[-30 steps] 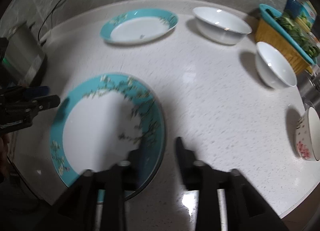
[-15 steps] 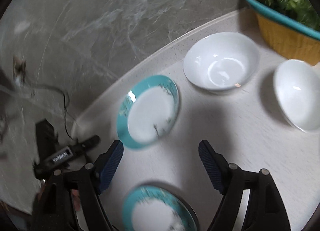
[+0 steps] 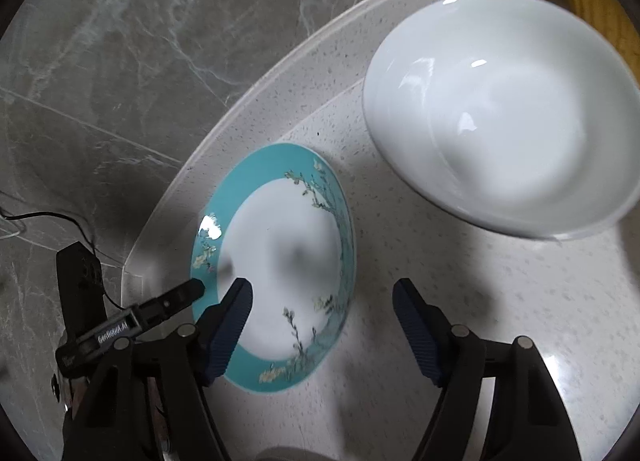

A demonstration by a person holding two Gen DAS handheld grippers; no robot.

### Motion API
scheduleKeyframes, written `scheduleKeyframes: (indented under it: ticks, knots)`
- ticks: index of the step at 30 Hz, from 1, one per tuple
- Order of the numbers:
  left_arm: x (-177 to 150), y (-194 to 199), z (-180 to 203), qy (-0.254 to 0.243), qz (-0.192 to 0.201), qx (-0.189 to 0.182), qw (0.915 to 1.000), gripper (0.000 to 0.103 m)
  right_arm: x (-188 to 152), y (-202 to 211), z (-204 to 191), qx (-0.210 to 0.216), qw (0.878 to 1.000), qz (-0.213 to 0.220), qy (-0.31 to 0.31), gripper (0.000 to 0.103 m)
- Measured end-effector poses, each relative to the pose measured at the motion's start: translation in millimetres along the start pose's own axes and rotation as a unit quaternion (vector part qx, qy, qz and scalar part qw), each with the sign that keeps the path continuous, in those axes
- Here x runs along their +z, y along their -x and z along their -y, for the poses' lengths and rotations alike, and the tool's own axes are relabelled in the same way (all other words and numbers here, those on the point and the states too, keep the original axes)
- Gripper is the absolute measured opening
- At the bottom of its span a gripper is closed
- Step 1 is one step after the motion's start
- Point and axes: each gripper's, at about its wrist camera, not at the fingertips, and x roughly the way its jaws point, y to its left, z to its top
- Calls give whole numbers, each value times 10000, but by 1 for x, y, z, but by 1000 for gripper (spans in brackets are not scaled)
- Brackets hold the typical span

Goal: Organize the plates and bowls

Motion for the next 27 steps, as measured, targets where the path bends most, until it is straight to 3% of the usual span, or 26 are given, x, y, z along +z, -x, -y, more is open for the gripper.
scheduleKeyframes:
  ticks: [1, 3, 5, 7, 9, 11, 16, 27]
  knots:
    - [1, -3, 1, -23, 6, 17, 10000, 77, 1, -3, -1, -38, 10000, -5, 31, 74]
    - [3, -6, -1, -102, 17, 99, 9999, 66, 4, -10, -3, -88, 9999, -49, 53, 70]
    - [4, -10, -2, -129, -33, 140, 9998, 41, 7, -16, -3, -158, 9998, -90, 64, 66]
    - [4, -12, -1, -210, -5, 280, 9994, 30, 7, -19, -5, -235, 9995, -105, 170, 52]
    - [5, -14, -1, -209, 12, 295, 9993, 29, 6, -22, -9, -322, 9989, -133, 325, 45]
    - [6, -16, 1, -251, -3, 342, 9991, 19, 5, -26, -14, -419, 9982, -121, 421, 41]
    - [1, -15, 5, -350, 85, 464, 9983, 19, 6, -26, -11, -763, 9954, -98, 579, 14]
    - [-14, 5, 20, -531, 341, 660, 9958, 19, 4, -22, -28, -974, 9897, 71, 1042, 15]
